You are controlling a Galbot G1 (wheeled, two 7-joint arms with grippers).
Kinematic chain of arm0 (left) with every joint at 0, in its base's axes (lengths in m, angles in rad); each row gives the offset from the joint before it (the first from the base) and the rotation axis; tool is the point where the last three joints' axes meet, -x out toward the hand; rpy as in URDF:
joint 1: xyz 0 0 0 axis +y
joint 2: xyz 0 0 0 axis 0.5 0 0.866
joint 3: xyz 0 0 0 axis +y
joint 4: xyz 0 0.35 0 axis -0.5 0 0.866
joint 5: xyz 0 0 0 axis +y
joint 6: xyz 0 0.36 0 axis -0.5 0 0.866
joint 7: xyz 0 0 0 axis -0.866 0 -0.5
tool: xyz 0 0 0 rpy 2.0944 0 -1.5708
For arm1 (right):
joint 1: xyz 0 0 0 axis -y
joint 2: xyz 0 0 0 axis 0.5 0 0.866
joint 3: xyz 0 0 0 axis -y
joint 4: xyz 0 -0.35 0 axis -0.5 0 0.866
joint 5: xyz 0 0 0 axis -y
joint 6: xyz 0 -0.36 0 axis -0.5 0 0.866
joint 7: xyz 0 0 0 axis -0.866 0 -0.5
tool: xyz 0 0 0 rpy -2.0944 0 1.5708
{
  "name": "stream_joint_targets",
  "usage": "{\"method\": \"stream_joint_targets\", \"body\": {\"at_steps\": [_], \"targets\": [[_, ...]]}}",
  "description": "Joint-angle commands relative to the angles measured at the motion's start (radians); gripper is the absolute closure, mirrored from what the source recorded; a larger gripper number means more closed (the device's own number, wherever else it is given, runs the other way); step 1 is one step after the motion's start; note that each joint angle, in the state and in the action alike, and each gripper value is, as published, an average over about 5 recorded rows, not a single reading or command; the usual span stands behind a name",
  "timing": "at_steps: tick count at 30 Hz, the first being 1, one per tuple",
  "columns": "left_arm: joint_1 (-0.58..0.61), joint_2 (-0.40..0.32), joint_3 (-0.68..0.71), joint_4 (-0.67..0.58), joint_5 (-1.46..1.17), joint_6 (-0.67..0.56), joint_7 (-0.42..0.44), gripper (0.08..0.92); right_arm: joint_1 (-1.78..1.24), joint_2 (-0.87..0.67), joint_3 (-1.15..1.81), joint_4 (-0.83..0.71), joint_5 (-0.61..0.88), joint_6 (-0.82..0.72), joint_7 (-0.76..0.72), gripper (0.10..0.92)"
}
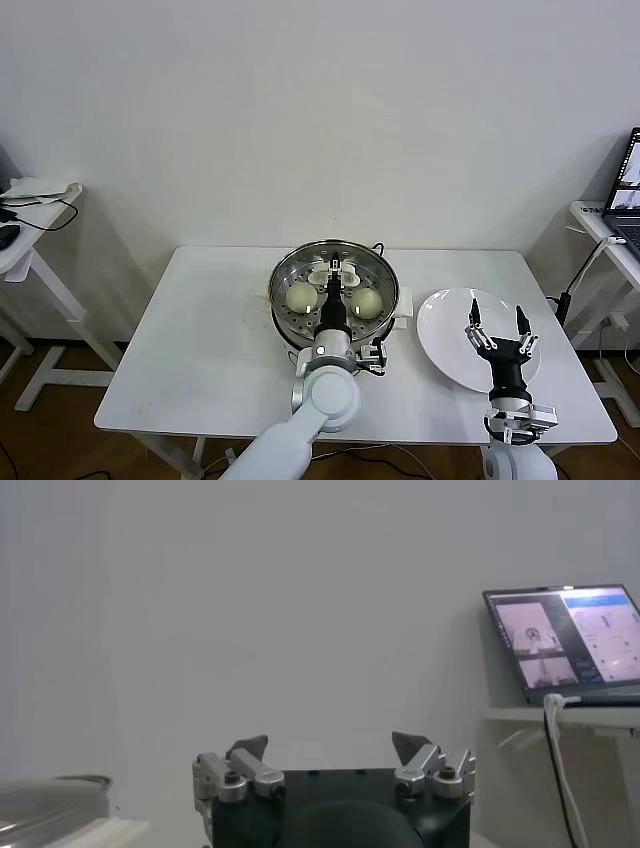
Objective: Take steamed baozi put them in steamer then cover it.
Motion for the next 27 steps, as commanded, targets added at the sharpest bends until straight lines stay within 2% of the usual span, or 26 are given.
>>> {"method": "stream_joint_targets", "body": {"at_steps": [1, 9, 13, 17, 22, 27], "targets": [[0.034, 0.032, 0.004, -0.080, -0.010, -0.018, -0.004, 0.502, 0.002, -0.002, -0.001, -0.002, 0.001, 0.001, 0.000, 0.203], [0.110, 0.108, -0.003, -0.228, -0.047, -0.001, -0.032, 0.274, 0.008, -0.004, -0.010, -0.012, 0.000, 0.003, 0.000, 0.203], [0.161, 0.160, -0.024, -0.313, -0.090, 0.005, -0.062, 0.194, 0.008, -0.005, -0.015, -0.011, -0.001, 0.003, -0.001, 0.203], [0.229, 0.197, -0.111, -0.399, -0.138, -0.043, -0.125, 0.178, 0.005, -0.010, -0.019, -0.011, -0.001, 0.005, -0.001, 0.203], [0.348, 0.227, -0.296, -0.511, -0.275, -0.180, -0.258, 0.177, 0.001, -0.013, -0.021, -0.003, -0.004, 0.005, -0.001, 0.203], [0.487, 0.205, -0.514, -0.613, -0.705, -0.309, -0.437, 0.177, -0.006, -0.012, -0.021, 0.018, -0.005, -0.005, 0.000, 0.203]]}}
